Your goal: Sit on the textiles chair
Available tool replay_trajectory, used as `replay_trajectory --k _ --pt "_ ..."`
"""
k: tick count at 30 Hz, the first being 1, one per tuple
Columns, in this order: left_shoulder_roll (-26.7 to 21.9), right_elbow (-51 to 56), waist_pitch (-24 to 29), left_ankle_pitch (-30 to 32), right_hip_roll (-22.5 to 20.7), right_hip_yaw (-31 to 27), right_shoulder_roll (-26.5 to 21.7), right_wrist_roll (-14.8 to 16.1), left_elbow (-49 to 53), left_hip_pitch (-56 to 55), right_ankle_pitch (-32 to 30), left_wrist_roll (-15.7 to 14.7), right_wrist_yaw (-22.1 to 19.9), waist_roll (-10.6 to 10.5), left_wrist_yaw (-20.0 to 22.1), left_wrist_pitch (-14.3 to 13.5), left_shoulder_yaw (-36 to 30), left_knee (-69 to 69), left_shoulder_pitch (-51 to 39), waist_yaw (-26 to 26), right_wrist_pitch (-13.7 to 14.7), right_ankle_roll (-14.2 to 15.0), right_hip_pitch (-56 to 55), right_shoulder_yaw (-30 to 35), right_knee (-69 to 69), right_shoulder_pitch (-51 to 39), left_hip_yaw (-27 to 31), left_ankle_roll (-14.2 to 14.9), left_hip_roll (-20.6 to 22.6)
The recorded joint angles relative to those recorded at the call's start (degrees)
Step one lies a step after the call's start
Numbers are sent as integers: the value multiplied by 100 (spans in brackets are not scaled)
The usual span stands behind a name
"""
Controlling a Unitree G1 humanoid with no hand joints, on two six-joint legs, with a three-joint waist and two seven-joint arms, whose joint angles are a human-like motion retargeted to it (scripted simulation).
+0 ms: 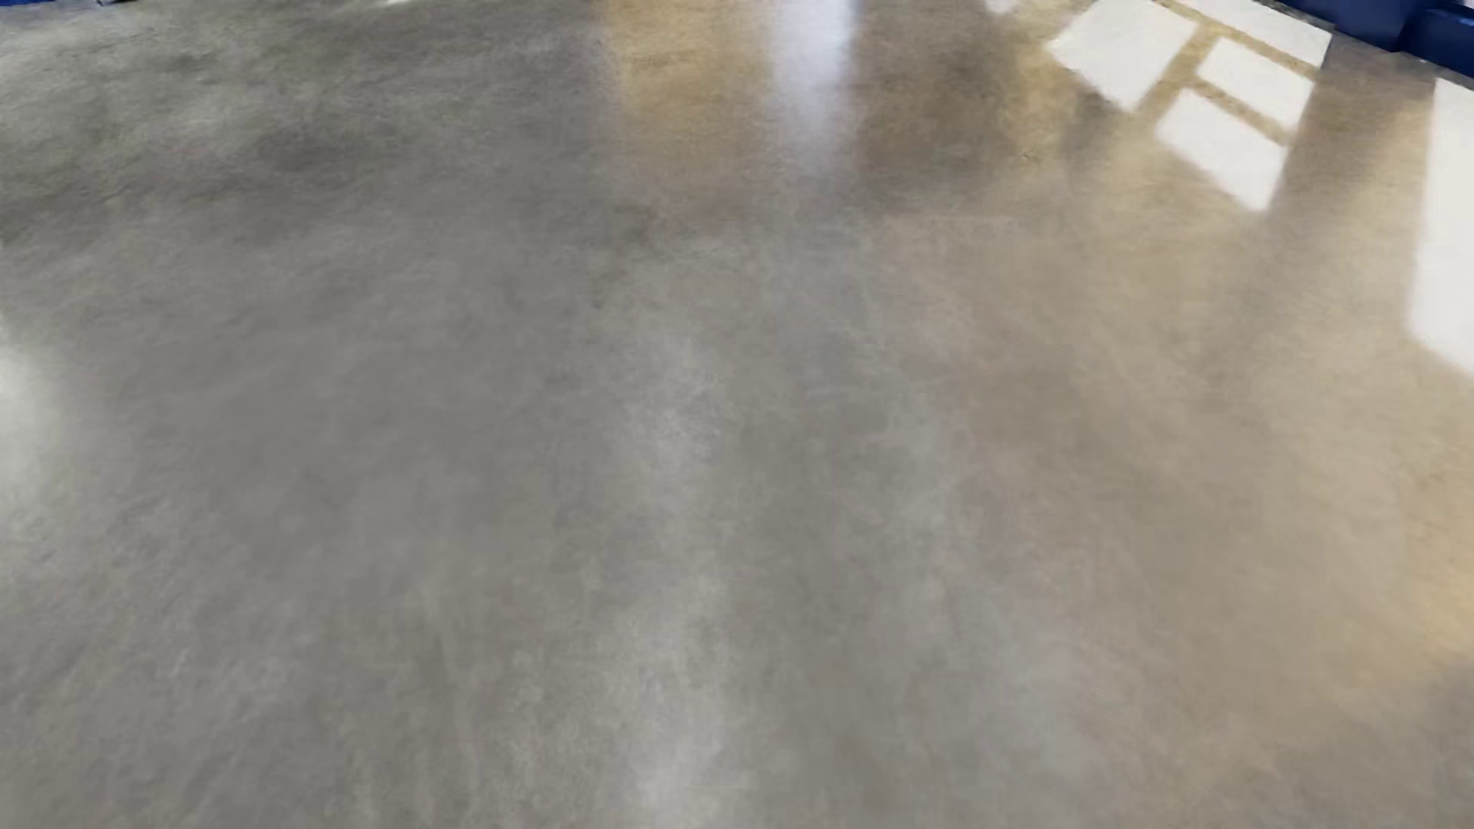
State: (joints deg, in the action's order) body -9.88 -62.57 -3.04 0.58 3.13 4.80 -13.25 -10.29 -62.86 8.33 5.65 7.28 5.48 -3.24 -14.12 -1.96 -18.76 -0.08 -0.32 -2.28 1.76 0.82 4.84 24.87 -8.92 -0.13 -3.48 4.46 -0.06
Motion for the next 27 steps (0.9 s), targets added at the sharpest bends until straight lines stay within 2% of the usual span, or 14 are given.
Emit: replay_trajectory --k 1,2,3,4,5,7,9,11,16,19,24,26,27 --pt "2 52 23 -5 -4 -7 -171 141 90 -4 -15 150 -42 -14 58 -44 -46 3 -47 -19 -126 -17 -13 72 -5 -98 -14 -15 8" --pt "-161 212 25 -15 12 15 -401 80 123 22 -11 66 52 -9 115 24 -76 3 -109 -21 -188 12 -5 153 -22 -123 -35 -11 2" --pt "-350 344 8 -7 30 31 -640 -126 138 1 -14 37 216 0 -62 -36 -86 4 -191 -15 -53 38 -19 215 -19 -151 -48 22 -12" --pt "-543 434 1 -11 25 50 -854 -333 203 -13 -11 222 312 7 -280 -136 -122 17 -259 -18 68 29 -22 216 -19 -173 -66 23 -8" --pt "-704 400 9 -9 15 68 -1008 -421 208 15 -5 340 361 15 -318 -184 -189 16 -296 -20 109 13 25 170 -7 -184 -76 16 0" --pt "-853 14 -2 -11 20 75 -1135 -278 -148 41 8 370 82 12 43 -278 -110 10 -359 -12 3 22 52 77 -5 -212 -67 3 6" --pt "-831 -437 -17 -16 35 120 -1123 -26 -750 86 24 102 -346 2 683 -204 80 -12 -390 -12 -150 46 90 -63 0 -216 -79 3 12" --pt "-788 -641 -44 -24 34 141 -1087 19 -1125 63 40 -171 -557 2 1072 -101 204 33 -370 -15 -213 33 119 -144 3 -170 -77 -3 21" --pt "-748 -266 -69 -18 33 132 -903 -186 -699 64 51 109 -307 -10 654 -255 127 23 -109 -13 -61 30 119 -107 1 32 -73 8 14" --pt "-532 -149 -35 12 20 121 -607 -227 -518 72 36 115 -212 -15 511 -265 83 -7 -27 -11 -44 19 108 4 2 30 -72 23 -1" --pt "-325 157 285 7 -22 90 -354 -143 -244 -120 -43 -127 86 -7 231 -6 -143 289 -235 3 -129 -58 39 332 -64 -223 -27 -17 -10" --pt "-343 332 509 21 -31 70 -466 -143 26 -248 -18 -73 370 -12 98 69 -328 479 -418 16 -146 -82 -112 526 -308 -457 -27 -36 -22" --pt "-364 449 602 25 -38 49 -533 -236 134 -347 1 -27 542 -6 54 85 -445 600 -525 30 -96 -100 -221 653 -453 -574 -17 -50 -31"
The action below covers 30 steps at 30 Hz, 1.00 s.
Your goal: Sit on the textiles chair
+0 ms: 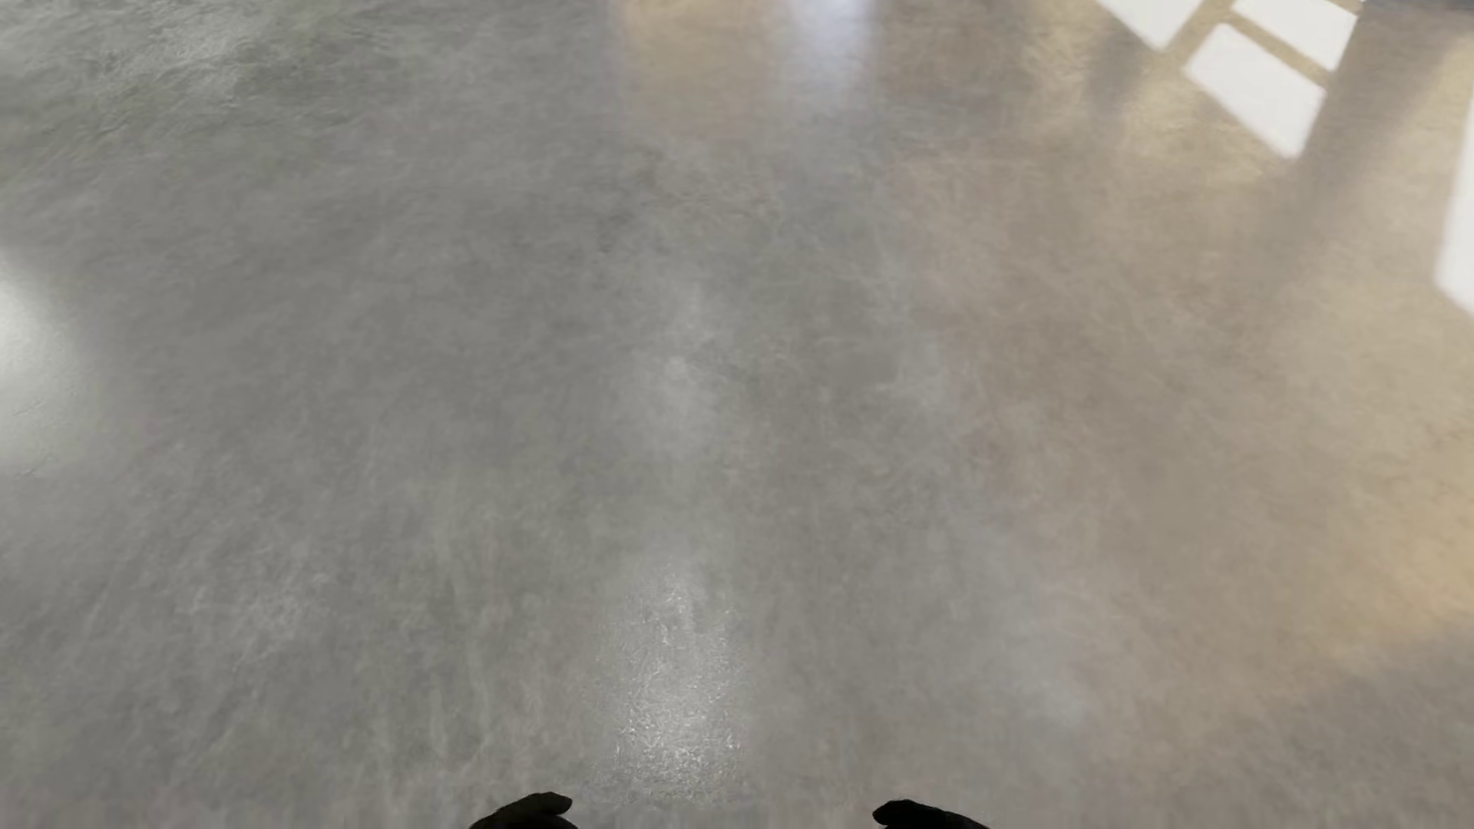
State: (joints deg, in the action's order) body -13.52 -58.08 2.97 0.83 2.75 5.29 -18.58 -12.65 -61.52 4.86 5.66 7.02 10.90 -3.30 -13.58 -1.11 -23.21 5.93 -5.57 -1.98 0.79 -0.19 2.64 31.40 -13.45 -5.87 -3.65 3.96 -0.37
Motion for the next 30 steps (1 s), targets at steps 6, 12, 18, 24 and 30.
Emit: replay_trajectory --k 6,12,18,24,30 --pt "-321 779 1027 -295 67 -211 -313 -296 747 -1607 121 177 326 20 22 -83 -862 1793 -1096 28 171 112 -1280 925 -1292 -1079 113 176 -239" --pt "-770 1181 2468 -479 426 -440 -554 -654 1390 -3282 896 328 213 127 387 -755 -1774 3182 -2331 37 836 330 -2823 2210 -2764 -2697 272 511 -419" --pt "-2028 2015 3661 -1032 874 -748 -1088 -946 3440 -5415 1065 436 -751 242 731 -1489 -2522 5453 -3546 114 1239 1028 -4840 3561 -4917 -4334 530 992 -781" --pt "-3584 4546 4402 -1549 1032 -1305 -2800 -202 5735 -7515 1762 -507 -2898 248 2306 -1919 -2896 7735 -4474 133 1422 1172 -6880 4728 -7325 -5930 921 1418 -951" --pt "-4642 6090 4782 -1860 1079 -1721 -3983 202 7294 -8823 2273 -1053 -3962 299 3153 -2229 -2595 9680 -4599 127 1564 1279 -8142 5002 -9301 -6600 1264 1588 -1095"
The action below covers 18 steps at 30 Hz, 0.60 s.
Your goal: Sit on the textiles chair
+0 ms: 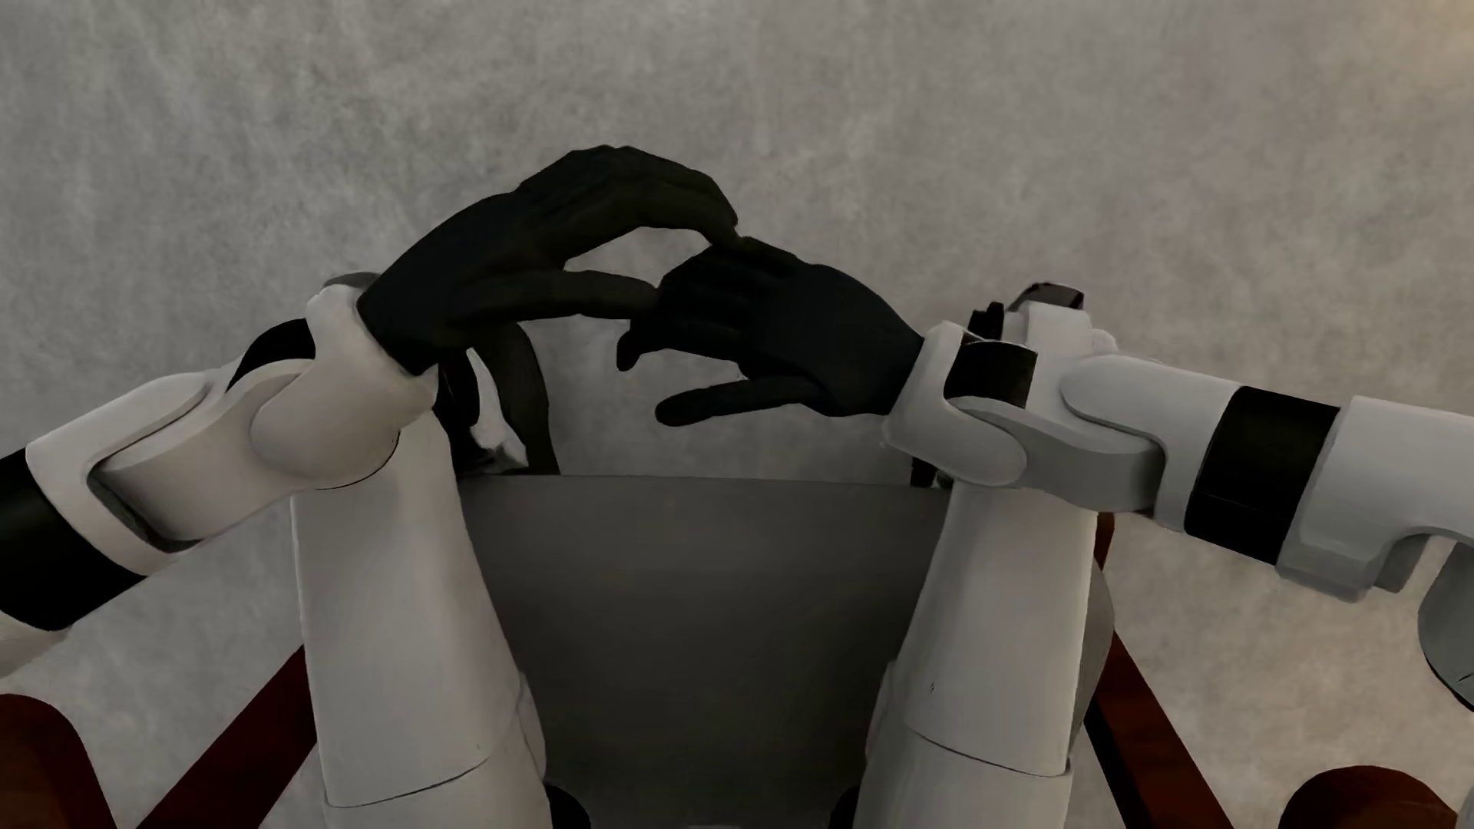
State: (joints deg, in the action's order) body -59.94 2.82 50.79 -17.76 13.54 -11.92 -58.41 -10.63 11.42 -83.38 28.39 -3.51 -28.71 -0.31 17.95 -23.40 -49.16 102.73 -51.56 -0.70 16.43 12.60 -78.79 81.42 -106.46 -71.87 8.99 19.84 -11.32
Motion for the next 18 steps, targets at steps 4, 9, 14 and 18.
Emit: replay_trajectory --k 4,9,14,18 --pt "37 111 -20 13 7 -125 -163 -16 110 -76 -13 61 95 11 -144 97 428 686 376 21 -120 6 -134 -478 -665 427 64 -129 -2" --pt "643 -678 -270 176 20 -163 468 -268 -648 473 -239 432 924 -10 -914 390 844 1073 945 37 -287 -26 371 -1900 -1006 1740 50 -342 29" --pt "1764 -2254 -630 481 -31 -78 1989 -492 -1793 1414 -569 947 1479 97 -1434 622 2012 888 2382 -1 -448 -159 1226 -3839 -856 3541 -38 -431 -36" --pt "2829 -3261 -947 597 -167 10 3227 237 -2824 1856 -691 717 667 85 -653 864 2882 799 3361 -3 -883 -296 1742 -5108 -737 4624 -59 -598 8"
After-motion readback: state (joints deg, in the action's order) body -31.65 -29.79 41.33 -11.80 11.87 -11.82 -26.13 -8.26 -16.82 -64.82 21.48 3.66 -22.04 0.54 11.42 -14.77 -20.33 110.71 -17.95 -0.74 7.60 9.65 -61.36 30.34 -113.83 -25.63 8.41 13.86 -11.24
